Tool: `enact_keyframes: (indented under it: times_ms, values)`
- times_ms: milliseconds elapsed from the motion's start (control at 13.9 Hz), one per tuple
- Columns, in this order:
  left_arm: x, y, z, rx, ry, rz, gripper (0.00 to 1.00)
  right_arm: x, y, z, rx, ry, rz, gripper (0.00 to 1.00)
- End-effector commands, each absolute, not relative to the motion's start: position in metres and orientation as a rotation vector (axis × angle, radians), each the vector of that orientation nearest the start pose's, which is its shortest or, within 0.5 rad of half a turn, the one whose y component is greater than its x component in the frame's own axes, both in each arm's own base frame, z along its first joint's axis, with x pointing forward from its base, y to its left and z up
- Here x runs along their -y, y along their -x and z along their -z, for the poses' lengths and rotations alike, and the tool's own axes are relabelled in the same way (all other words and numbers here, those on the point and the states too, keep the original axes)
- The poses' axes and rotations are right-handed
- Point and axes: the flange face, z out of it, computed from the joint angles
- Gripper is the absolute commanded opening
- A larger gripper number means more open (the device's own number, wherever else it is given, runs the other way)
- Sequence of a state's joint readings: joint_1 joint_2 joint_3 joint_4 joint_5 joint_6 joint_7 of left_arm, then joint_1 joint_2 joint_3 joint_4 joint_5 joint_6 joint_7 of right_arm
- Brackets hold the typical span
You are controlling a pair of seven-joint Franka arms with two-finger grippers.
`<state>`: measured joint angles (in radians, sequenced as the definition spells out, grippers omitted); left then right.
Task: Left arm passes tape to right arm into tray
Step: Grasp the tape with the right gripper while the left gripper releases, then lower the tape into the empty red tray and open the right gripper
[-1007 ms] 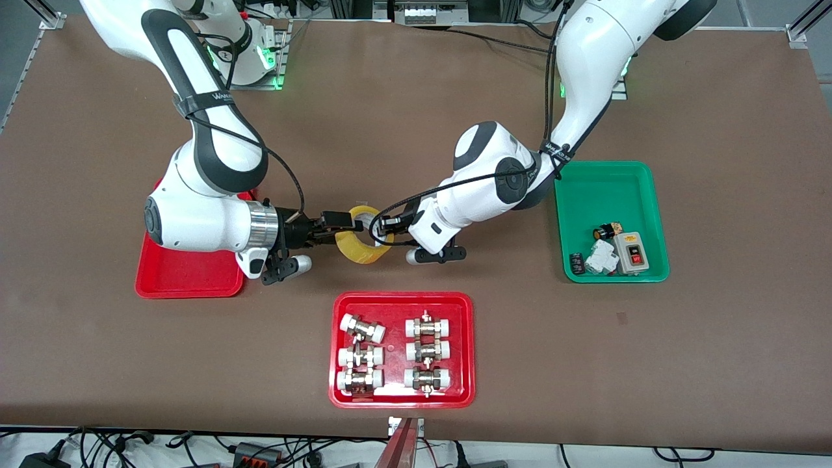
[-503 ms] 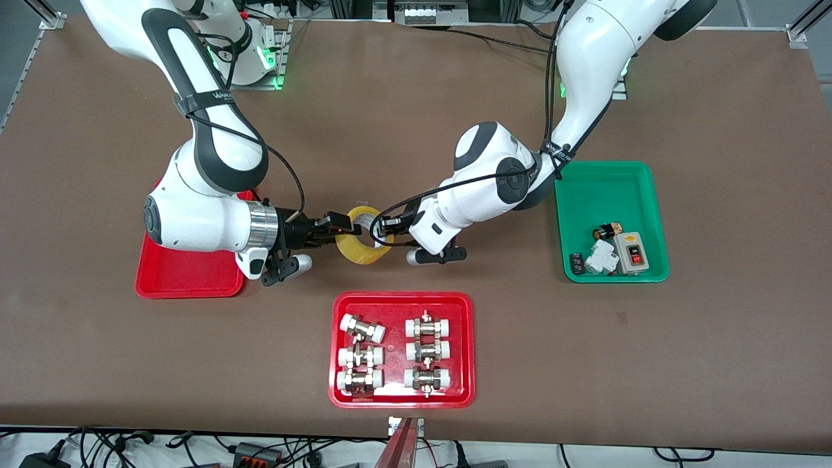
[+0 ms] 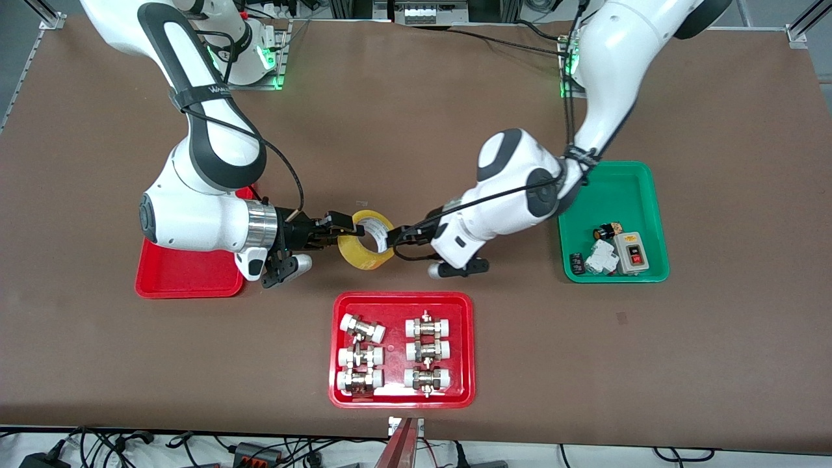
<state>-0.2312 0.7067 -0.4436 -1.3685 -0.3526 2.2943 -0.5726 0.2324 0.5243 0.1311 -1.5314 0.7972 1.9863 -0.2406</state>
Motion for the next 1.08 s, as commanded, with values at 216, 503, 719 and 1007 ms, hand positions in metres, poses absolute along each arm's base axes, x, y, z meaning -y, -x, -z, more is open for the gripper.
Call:
enact_keyframes:
  times_ms: [216, 503, 719, 1007]
  values:
    - [0.241, -0.65, -0.437, -0.012, -2.737, 0.261, 1.0, -0.1, -0.644, -0.36, 0.33, 2.299, -0.355, 0.0]
    - [0.16, -0.628, -0.489, 0.002, -2.951, 0.395, 1.0, 0.007, -0.633, -0.302, 0.426, 2.275, -0.436, 0.0]
    - [0.122, -0.627, -0.523, 0.072, -2.984, 0.441, 1.0, 0.067, -0.622, -0.249, 0.484, 2.233, -0.434, 0.0]
    - [0.111, -0.629, -0.52, 0.06, -2.994, 0.448, 1.0, 0.105, -0.607, -0.193, 0.523, 2.221, -0.476, 0.0]
